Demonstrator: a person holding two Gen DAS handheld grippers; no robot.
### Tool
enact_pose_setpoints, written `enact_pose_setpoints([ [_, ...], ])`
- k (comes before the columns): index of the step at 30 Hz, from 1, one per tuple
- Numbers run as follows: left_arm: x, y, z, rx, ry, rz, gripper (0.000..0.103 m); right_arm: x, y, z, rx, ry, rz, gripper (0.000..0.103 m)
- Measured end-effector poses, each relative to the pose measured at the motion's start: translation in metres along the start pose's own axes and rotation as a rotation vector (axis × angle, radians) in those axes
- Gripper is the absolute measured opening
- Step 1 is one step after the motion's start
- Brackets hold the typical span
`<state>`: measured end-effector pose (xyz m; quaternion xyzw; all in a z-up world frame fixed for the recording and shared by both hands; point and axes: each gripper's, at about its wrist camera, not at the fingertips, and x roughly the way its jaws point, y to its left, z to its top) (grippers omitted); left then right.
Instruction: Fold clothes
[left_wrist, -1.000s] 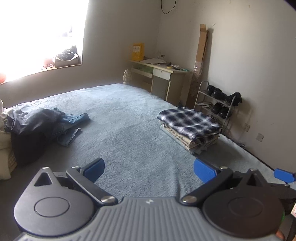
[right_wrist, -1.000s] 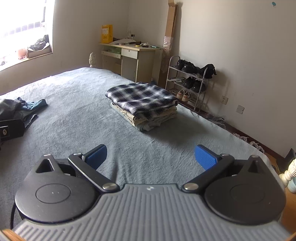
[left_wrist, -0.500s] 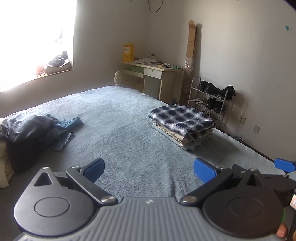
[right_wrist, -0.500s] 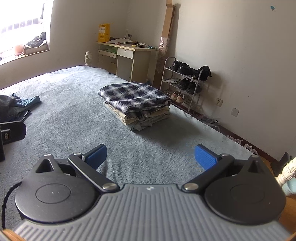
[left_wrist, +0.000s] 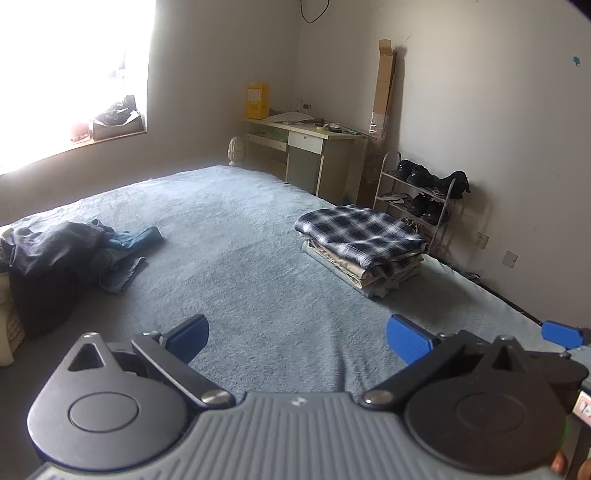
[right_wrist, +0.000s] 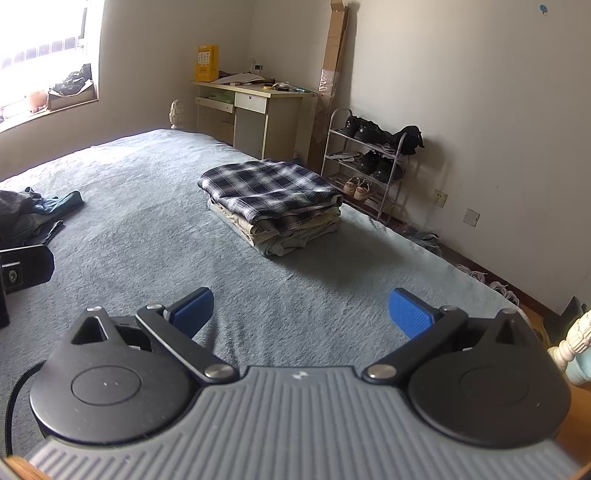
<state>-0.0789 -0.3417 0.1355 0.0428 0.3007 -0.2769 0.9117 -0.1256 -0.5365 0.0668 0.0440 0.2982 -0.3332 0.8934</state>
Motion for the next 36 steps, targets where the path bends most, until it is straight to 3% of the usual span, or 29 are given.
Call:
enact_pose_setpoints([
  [14,-0.003,-0.004,-0.002,-0.009,0.001,-0.039,0.103,-0.004,-0.003,0.0,-0.002,-0.007,-0.023,0.102],
  [36,0.005,-0.015,-0.01,0.034,0.042,-0.04,0.103,0.006,-0.007,-0.002,0.002,0.014,-0.019,0.102],
])
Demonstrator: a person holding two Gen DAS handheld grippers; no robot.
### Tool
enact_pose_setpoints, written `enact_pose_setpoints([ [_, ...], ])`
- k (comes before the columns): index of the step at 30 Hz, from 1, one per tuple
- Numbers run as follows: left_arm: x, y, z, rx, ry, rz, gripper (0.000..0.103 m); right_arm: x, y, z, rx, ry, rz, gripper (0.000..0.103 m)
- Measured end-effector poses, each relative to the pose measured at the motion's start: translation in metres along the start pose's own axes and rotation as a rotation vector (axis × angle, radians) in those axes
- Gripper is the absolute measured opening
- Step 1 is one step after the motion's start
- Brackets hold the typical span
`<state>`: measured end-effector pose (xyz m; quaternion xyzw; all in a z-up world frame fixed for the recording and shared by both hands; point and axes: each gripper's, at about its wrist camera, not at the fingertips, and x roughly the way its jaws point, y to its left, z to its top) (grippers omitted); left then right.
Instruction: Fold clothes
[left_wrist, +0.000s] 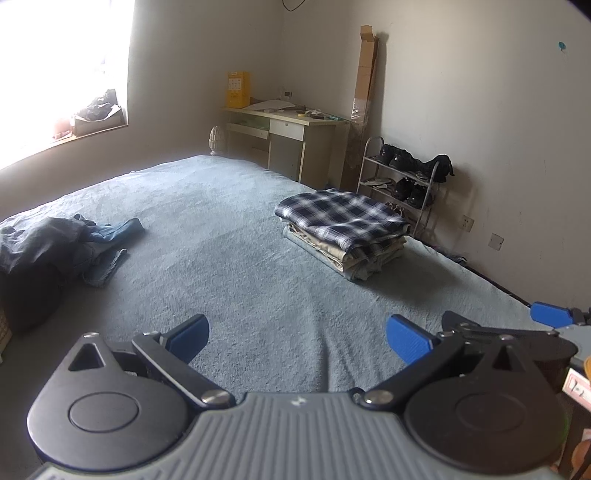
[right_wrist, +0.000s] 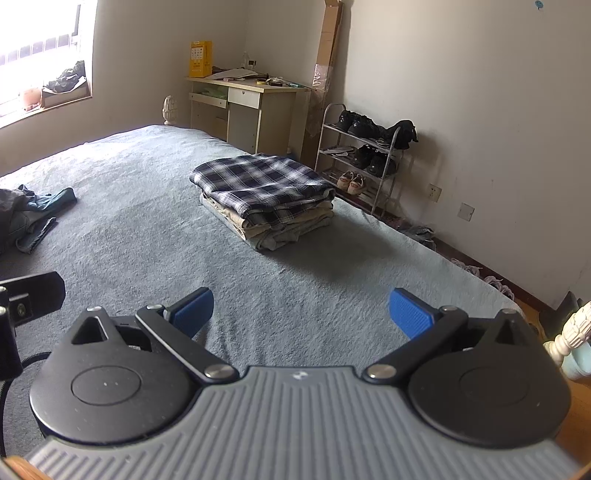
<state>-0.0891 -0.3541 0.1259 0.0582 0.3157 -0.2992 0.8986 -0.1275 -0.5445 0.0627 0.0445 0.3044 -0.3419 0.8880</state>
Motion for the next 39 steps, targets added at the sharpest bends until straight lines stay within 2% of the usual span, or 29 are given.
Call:
enact_pose_setpoints([
  [39,0.003,-0.0005,-0.0008,-0.002,0.011,0.018,0.103,0.0014,0.0021,-0.0024,0.0,0.008,-0.002,0.102],
])
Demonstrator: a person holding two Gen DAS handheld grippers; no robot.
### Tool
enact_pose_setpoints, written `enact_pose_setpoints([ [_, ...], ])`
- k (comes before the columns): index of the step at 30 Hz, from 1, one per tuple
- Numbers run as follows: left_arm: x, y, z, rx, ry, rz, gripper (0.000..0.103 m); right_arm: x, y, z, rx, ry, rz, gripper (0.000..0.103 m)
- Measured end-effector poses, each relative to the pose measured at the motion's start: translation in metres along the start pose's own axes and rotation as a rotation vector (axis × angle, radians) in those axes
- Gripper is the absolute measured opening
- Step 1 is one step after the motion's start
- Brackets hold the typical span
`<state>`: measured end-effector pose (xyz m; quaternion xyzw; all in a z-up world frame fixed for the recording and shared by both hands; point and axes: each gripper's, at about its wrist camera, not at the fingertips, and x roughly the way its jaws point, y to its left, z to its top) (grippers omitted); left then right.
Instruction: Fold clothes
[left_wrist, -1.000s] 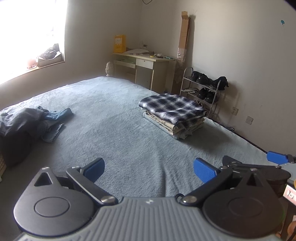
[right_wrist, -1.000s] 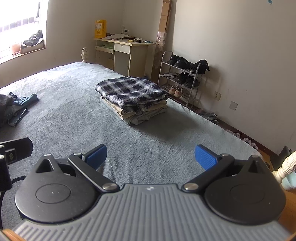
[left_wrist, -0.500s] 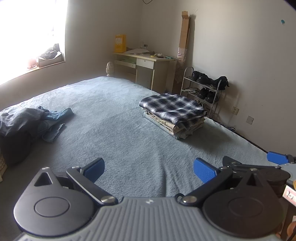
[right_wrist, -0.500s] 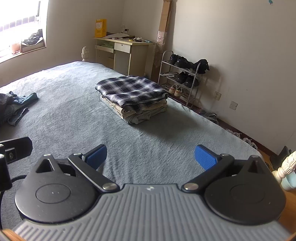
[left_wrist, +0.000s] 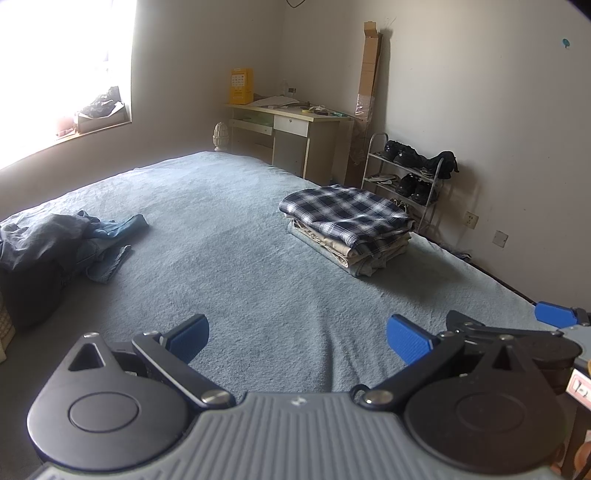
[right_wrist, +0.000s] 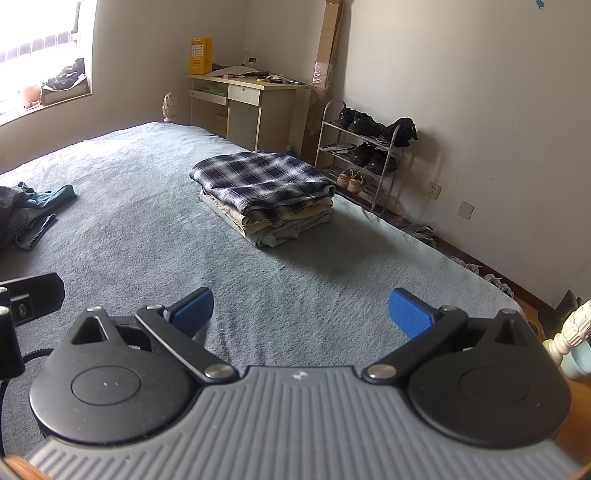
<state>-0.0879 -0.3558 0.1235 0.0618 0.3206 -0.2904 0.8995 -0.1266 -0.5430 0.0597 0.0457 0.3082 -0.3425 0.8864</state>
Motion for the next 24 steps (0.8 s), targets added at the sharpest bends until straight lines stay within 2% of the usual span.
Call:
enact_pose_setpoints([
  [24,0.0015,-0.0003,-0.0007,-0.02,0.007,0.023,0.103,-0.0013,0.0002,-0.0007,-0.004,0.007,0.001,0.102],
])
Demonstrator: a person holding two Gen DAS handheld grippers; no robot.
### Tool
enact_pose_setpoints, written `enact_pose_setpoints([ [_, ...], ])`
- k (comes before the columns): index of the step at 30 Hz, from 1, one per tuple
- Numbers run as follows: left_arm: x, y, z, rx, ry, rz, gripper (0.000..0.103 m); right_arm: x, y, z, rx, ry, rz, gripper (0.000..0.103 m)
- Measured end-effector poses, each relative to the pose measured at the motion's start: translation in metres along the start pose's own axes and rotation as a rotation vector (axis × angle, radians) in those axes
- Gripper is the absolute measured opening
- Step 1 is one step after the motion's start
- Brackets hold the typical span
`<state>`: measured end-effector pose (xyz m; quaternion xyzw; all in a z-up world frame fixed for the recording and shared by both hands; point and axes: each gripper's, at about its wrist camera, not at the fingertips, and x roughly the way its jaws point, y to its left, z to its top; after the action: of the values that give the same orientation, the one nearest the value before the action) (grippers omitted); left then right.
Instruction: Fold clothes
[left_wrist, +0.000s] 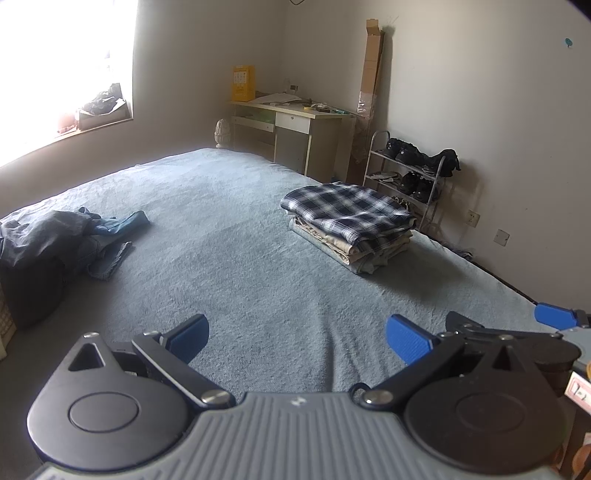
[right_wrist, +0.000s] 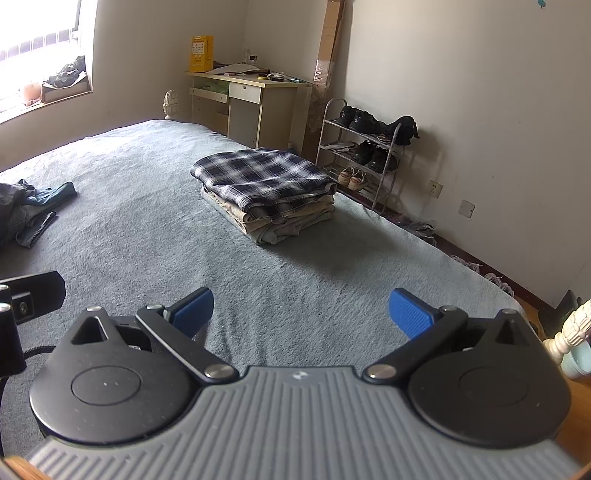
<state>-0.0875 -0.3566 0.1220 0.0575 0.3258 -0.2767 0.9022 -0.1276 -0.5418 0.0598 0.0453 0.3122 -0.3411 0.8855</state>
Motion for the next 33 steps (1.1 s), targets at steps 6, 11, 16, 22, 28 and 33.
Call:
enact_pose_setpoints([
  [6,0.0003,0.0009,-0.0001,-0.004,0.002,0.003,0.103,0.0002,-0.0002,0.0002,0.001,0.002,-0.005,0.102],
  [11,0.001,0.0015,-0.0004,-0.003,0.004,0.004,0.103,0.0003,0.0007,-0.0001,-0.003,0.001,-0.006,0.102],
  [16,0.0013,0.0017,-0.0007,-0.005,0.005,0.008,0.103,0.0005,0.0007,-0.0001,-0.004,0.0,-0.006,0.102],
  [22,0.0035,0.0013,-0.0006,-0.003,0.011,0.01,0.103,0.0017,0.0007,-0.0017,-0.003,0.006,-0.003,0.102],
  [28,0.0059,0.0016,-0.0008,-0.005,0.02,0.01,0.103,0.0043,0.0014,-0.0023,-0.002,0.011,0.0,0.102],
  [33,0.0073,0.0014,-0.0017,-0.006,0.027,0.012,0.103,0.0058,0.0009,-0.0032,0.0,0.014,0.002,0.102],
])
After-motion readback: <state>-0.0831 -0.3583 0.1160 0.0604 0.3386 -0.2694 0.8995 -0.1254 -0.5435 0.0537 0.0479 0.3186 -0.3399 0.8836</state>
